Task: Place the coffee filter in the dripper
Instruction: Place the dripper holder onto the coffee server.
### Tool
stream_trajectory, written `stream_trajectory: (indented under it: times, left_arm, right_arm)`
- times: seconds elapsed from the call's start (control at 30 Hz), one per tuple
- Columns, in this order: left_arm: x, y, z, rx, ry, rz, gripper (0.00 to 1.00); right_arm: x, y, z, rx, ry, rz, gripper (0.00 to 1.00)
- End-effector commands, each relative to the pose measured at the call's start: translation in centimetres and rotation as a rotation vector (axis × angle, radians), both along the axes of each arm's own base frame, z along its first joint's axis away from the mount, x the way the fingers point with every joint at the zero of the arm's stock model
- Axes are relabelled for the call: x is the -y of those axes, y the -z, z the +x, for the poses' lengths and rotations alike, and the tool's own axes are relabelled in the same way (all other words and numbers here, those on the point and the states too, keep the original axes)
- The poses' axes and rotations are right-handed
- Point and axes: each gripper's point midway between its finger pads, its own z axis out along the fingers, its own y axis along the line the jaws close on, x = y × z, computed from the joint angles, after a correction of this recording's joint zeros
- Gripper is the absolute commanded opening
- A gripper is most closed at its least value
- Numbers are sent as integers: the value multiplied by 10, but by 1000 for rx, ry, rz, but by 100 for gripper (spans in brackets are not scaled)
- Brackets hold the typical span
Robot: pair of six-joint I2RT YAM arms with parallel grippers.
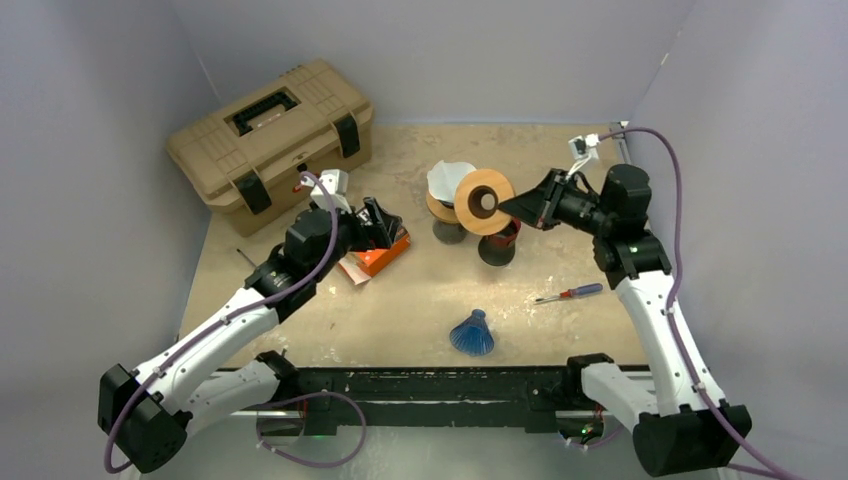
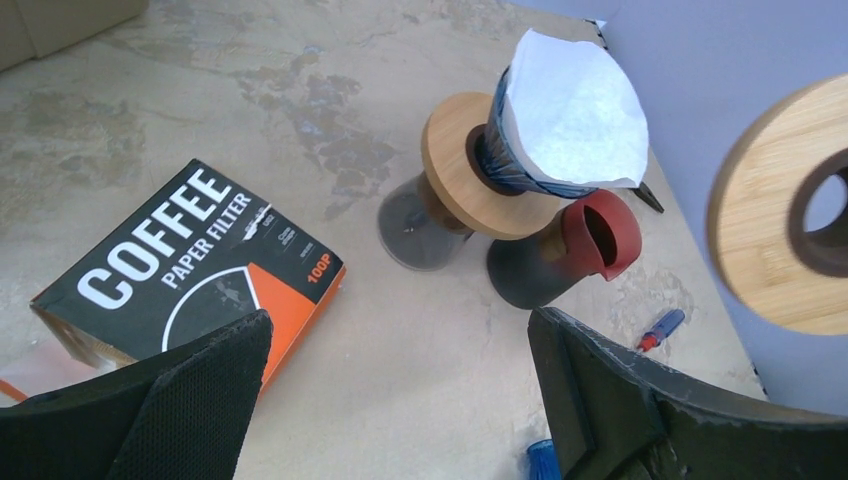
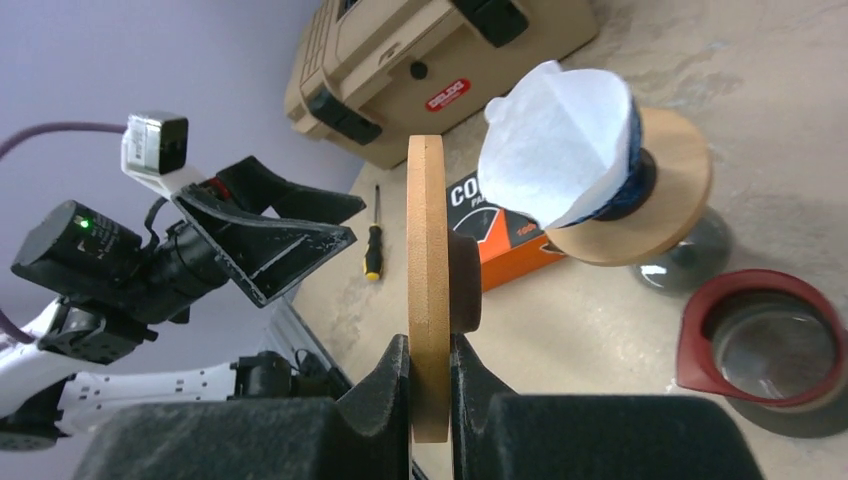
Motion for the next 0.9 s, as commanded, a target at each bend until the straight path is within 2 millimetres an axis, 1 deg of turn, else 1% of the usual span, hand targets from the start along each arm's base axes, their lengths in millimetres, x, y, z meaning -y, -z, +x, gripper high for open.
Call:
stream_trajectory:
  times: [0.0, 0.07, 0.1, 0.17, 0.23, 0.3, 0.4, 0.47, 0.63, 0.87]
  left_arm:
    - [-3, 8, -4, -39, 9, -24, 99]
    - [-6, 12, -4, -46, -3, -15, 99]
    - [-6, 13, -4, -51, -8, -12, 99]
    - [-8, 15, -4, -59, -12, -3, 99]
    - [-8, 17, -5, -68, -12, 6, 98]
    - [-9, 19, -5, -74, -9, 16, 98]
    - [-9, 23, -5, -81, -8, 30, 98]
    - [-9, 26, -5, -88, -6, 35, 98]
    - [-6, 27, -5, -91, 7, 32, 98]
    - [-4, 31, -6, -106, 9, 23, 98]
  right_arm:
    - [23, -20, -1, 50, 50, 32, 0]
    - [34, -20, 1, 45, 95, 21, 0]
    - [47, -19, 6, 42, 145, 12, 0]
    - [64, -13, 13, 28, 212, -18, 0]
    - [81, -2, 19, -12, 276, -53, 0]
    - [87, 5, 23, -25, 294, -63, 0]
    - [89, 18, 26, -47, 286, -53, 0]
    - [86, 25, 24, -62, 260, -23, 0]
    - [79, 35, 23, -89, 211, 38, 0]
    - [74, 51, 26, -131, 167, 60, 0]
